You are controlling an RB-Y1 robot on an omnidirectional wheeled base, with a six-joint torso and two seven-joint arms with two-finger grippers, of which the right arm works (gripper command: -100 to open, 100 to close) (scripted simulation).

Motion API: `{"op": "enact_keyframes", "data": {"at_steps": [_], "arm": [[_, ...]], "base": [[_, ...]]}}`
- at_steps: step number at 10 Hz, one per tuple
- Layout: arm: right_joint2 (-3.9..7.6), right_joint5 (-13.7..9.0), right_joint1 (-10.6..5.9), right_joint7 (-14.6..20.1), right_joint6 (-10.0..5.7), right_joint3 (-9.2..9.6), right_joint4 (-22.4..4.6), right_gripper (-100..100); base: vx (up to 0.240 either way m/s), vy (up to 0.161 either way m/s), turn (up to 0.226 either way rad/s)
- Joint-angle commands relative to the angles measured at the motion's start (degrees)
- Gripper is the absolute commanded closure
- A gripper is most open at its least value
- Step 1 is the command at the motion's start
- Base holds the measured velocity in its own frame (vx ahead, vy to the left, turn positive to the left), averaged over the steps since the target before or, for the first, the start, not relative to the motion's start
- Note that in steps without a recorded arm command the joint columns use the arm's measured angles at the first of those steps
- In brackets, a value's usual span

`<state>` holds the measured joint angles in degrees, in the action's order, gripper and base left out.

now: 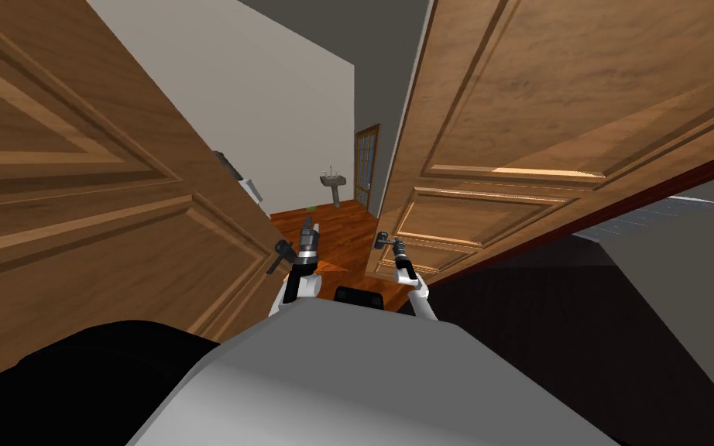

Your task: Push the door open

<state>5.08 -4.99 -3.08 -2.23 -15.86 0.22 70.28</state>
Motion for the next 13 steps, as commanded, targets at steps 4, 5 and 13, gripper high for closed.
{"op": "enact_keyframes", "data": {"at_steps": [4, 5, 13], "arm": [[0.62, -2.4, 0.10, -3.1, -0.27, 1.80, 0.5, 100], [0.61, -2.8, 0.12, -3.5, -0.28, 2.15, 0.5, 100], [0.11, -6.1, 0.35, -7.6, -0.40, 5.71, 0.9, 100]], "base": [[0.159, 0.016, -0.194], [0.148, 0.044, -0.173], [0.118, 0.039, -0.173]]}}
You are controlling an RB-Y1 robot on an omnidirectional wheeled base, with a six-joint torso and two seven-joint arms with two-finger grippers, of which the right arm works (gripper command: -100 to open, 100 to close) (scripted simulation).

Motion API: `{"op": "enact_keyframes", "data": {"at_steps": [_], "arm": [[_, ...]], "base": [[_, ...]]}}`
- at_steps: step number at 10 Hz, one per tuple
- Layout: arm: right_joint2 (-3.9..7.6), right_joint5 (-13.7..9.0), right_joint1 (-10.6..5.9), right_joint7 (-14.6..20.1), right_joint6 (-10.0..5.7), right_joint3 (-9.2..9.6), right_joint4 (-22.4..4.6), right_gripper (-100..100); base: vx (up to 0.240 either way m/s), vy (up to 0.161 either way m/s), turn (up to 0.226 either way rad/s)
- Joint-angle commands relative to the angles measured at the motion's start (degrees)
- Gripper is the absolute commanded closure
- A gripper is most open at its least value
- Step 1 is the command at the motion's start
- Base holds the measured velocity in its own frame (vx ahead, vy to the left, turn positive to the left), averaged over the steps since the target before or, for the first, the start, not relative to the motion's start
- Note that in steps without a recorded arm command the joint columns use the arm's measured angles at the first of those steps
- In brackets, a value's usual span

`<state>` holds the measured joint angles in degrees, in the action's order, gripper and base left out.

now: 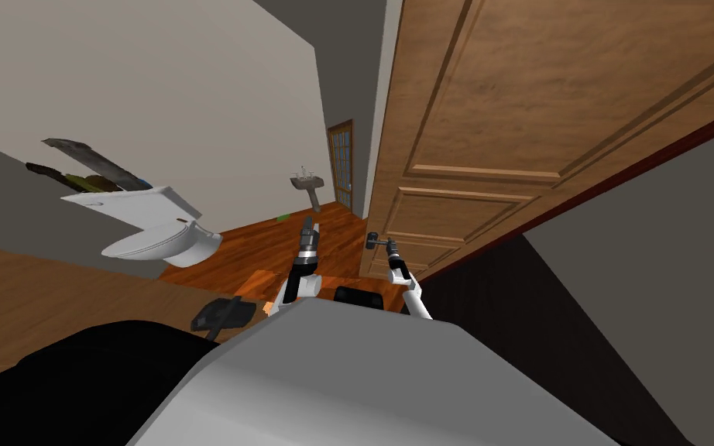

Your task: Push the door open

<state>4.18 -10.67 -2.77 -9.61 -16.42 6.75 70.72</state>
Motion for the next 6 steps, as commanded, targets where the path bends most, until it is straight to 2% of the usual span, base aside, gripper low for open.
{"op": "enact_keyframes", "data": {"at_steps": [1, 6], "arm": [[0.83, -1.1, 0.08, -1.0, 0.13, -0.10, 0.5, 100], [-0.31, -3.6, 0.26, -4.1, 0.04, 2.65, 0.7, 100]], "base": [[0.143, 0.041, -0.207], [0.135, 0.076, -0.217]]}}
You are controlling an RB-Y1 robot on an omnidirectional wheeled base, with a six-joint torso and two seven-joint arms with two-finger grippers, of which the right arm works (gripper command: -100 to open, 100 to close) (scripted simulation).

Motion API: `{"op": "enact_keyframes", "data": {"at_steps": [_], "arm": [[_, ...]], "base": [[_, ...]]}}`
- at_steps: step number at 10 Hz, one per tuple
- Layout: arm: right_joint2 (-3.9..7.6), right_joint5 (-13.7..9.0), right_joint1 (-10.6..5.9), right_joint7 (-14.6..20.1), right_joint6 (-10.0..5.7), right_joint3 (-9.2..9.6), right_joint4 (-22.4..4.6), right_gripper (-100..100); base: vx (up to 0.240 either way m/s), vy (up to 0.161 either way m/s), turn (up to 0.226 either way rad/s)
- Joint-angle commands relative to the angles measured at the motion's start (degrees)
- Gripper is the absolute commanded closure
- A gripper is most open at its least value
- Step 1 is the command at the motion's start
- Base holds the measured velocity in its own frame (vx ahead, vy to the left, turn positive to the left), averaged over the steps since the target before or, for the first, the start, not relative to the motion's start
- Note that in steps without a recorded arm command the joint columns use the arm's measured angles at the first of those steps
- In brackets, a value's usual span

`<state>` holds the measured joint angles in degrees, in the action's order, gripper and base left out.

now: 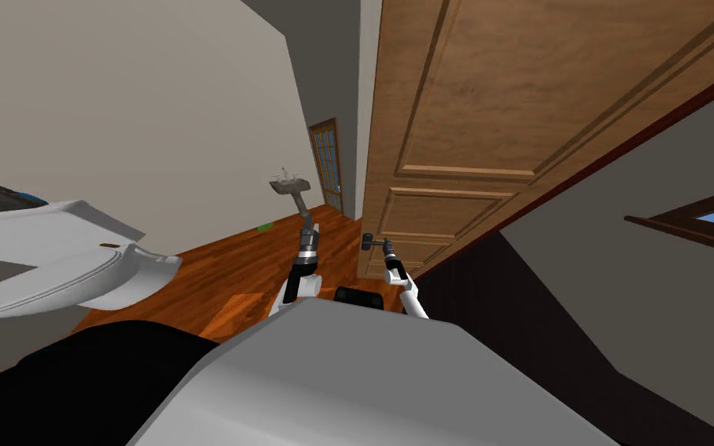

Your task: Push the door open

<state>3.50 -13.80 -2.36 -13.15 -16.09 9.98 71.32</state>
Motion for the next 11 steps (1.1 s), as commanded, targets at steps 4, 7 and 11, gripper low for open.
{"op": "enact_keyframes", "data": {"at_steps": [4, 7, 11], "arm": [[-1.24, -2.8, 0.01, -3.4, -0.38, 1.88, 0.4, 100], [-3.15, -4.6, 0.14, -5.6, -0.45, 3.81, 0.5, 100], [-5.42, -6.1, 0.24, -7.4, -0.51, 5.42, 0.7, 100]], "base": [[0.152, 0.107, -0.250], [0.135, 0.156, -0.246], [0.033, 0.151, -0.160]]}}
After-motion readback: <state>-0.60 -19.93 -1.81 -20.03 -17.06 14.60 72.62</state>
